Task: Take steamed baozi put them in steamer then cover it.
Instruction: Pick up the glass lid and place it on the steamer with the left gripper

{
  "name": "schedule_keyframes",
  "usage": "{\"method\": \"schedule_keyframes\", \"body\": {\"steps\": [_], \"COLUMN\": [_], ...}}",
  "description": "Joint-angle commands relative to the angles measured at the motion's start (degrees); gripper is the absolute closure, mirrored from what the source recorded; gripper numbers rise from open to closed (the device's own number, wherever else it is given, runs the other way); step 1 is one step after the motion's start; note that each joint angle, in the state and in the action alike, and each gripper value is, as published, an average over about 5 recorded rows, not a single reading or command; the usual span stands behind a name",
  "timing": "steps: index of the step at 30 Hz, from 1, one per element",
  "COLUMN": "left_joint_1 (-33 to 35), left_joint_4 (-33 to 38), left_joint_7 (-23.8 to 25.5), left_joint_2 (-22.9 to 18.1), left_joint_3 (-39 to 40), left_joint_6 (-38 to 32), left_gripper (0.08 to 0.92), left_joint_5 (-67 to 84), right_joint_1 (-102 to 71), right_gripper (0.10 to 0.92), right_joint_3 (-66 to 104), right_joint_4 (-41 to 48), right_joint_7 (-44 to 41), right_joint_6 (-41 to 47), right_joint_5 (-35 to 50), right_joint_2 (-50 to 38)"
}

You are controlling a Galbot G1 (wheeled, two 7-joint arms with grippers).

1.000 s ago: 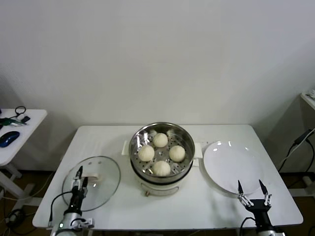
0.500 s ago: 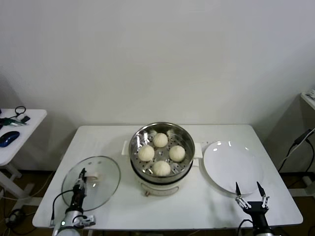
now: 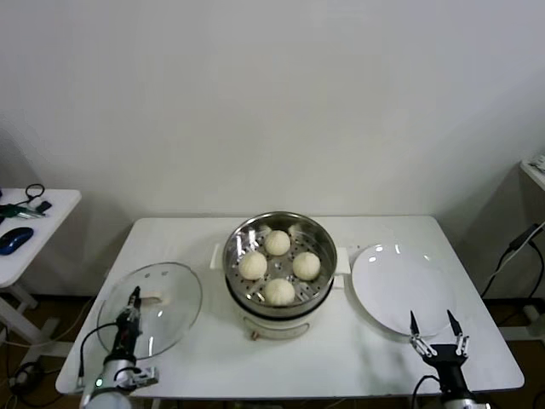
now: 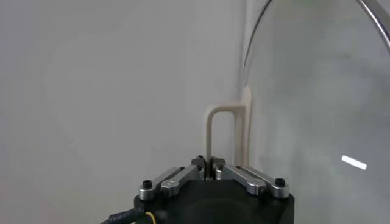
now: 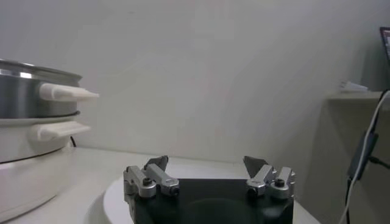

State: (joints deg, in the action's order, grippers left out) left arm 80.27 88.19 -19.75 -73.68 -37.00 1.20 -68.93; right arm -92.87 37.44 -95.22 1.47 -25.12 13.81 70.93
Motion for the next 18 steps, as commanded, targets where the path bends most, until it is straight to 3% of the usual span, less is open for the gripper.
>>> {"method": "schedule_keyframes", "body": {"steps": [1, 10, 18], "left_joint_1": [1.69, 3.43, -0.47], "left_joint_4": [10.25, 27.9, 36.13], "left_joint_7": [3.74, 16.5, 20.82], "left_joint_2": [3.42, 15.38, 15.42], "left_joint_3": [-0.37, -2.2, 4.85], "left_joint_6": [1.62, 14.95, 21.4], "left_gripper": [0.859, 0.859, 0.859], "left_joint_5": [7.2, 20.8, 16.32], "right_joint_1": [0.46, 1.16, 1.59], "right_gripper": [0.203, 0.203, 0.203], "right_joint_3": [0.99, 0.76, 0.42], "right_joint_4": [0.07, 0.47, 0.86], "right_joint_7": [3.4, 2.9, 2.73], "right_joint_6": [4.8, 4.91, 3.92], "right_joint_5": [-4.35, -3.31, -3.66], "right_joint_2": [0.01, -1.09, -1.15]}}
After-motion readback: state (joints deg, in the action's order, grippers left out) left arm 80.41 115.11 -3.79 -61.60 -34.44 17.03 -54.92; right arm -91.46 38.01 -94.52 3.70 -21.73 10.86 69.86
